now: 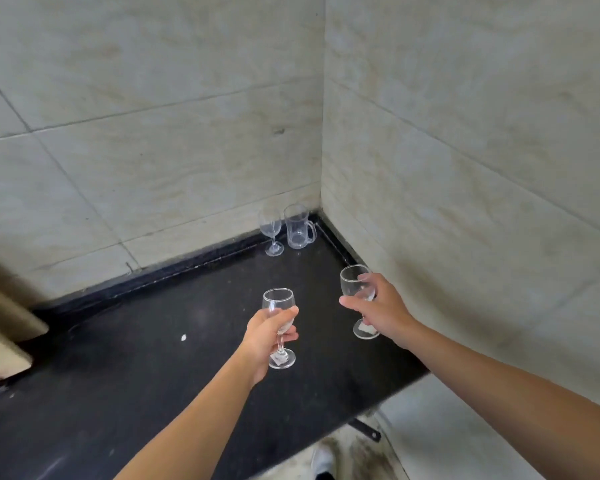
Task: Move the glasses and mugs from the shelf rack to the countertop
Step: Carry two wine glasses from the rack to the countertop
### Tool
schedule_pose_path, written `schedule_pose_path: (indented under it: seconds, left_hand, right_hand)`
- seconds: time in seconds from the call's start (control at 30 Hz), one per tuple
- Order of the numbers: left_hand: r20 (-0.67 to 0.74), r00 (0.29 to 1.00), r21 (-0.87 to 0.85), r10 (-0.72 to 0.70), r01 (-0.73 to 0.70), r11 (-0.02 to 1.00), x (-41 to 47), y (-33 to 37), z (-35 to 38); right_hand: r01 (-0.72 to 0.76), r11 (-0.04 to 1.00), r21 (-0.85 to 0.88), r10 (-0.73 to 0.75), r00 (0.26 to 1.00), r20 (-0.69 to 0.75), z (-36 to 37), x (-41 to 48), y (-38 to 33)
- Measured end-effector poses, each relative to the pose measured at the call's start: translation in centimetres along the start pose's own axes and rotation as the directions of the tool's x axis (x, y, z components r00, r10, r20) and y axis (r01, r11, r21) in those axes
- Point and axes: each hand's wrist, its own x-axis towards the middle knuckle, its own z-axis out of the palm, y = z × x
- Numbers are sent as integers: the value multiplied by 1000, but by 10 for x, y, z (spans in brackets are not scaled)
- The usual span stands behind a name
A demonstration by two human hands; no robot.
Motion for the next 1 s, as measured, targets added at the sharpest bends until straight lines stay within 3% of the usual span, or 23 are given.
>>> schedule_pose_path:
  seconds: [0.33,0.53,1.0]
  left_hand:
    - [-90,996,205,-6,24,979,189,49,-2]
    - [-85,996,225,34,-14,974,259,54,0]
    - [-54,998,271,36,-20,962,300,53,-2]
  right_hand:
    - [-130,987,-97,129,992,-9,30,184,3]
    - [-154,982,-109,153,988,-16,59,263,8]
    - [-115,983,-143,123,991,50,76,288,25]
